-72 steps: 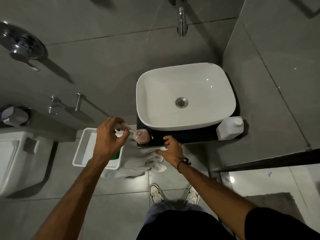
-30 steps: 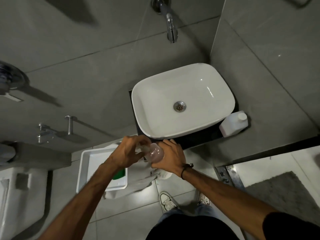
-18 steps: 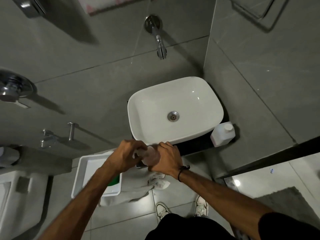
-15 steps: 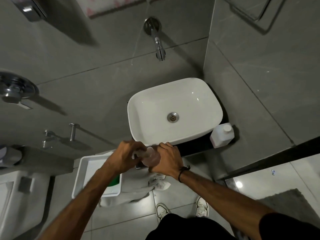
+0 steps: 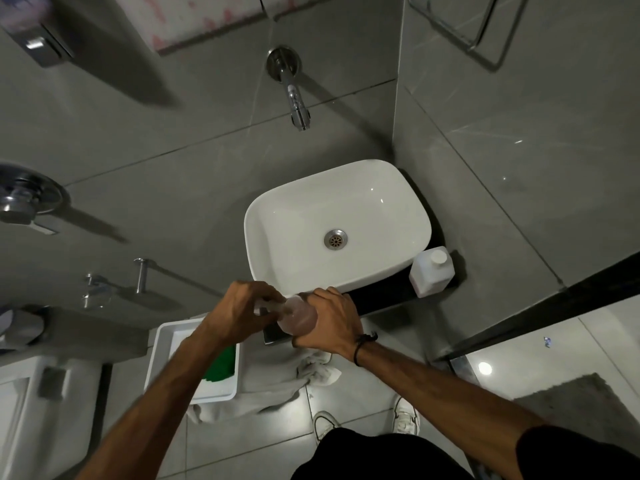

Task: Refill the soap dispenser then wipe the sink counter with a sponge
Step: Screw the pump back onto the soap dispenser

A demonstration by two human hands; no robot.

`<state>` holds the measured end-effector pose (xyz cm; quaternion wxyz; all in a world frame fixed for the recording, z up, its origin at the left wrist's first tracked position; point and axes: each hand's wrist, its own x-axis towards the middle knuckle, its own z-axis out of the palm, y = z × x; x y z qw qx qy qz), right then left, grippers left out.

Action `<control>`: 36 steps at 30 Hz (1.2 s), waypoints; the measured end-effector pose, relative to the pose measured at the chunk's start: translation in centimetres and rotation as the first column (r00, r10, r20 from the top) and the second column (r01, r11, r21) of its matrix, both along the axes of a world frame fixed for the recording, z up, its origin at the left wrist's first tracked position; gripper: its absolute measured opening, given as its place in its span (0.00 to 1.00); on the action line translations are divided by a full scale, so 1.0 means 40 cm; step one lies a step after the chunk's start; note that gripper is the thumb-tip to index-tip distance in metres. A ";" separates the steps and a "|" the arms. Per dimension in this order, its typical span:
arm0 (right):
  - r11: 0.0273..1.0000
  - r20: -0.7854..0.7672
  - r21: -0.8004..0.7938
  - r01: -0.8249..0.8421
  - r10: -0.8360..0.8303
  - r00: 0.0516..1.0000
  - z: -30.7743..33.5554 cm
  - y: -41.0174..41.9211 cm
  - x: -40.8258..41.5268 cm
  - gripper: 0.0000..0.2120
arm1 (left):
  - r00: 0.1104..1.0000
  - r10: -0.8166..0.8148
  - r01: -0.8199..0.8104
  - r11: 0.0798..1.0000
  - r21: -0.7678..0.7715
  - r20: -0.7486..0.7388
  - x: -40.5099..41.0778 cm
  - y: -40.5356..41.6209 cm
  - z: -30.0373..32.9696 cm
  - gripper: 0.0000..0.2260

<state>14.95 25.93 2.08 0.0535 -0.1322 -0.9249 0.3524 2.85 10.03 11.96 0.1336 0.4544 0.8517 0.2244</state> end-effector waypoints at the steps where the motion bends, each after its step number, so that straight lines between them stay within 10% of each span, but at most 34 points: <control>1: 1.000 -0.001 0.004 0.003 -0.003 1.000 0.005 0.003 0.000 0.34 | 1.000 0.004 -0.004 1.000 0.016 -0.002 -0.003 0.001 0.003 0.11; 16: 0.999 -0.026 -0.013 0.029 -0.029 0.999 0.008 0.005 -0.006 0.32 | 0.979 -0.189 0.192 0.981 0.029 -0.072 0.015 0.030 0.010 0.13; 20: 1.000 0.001 0.011 0.026 -0.026 1.000 0.010 0.007 -0.008 0.32 | 0.997 -0.063 0.065 0.997 0.042 -0.049 0.005 0.013 0.022 0.26; 26: 1.000 0.005 0.007 0.001 -0.001 1.000 0.012 0.008 -0.005 0.33 | 0.996 -0.079 0.073 0.989 -0.126 -0.050 0.006 0.007 0.020 0.08; 36: 0.999 0.004 0.019 -0.035 0.035 0.999 0.014 0.002 0.002 0.33 | 0.999 -0.011 0.000 0.975 -0.220 -0.045 0.019 -0.006 0.006 0.20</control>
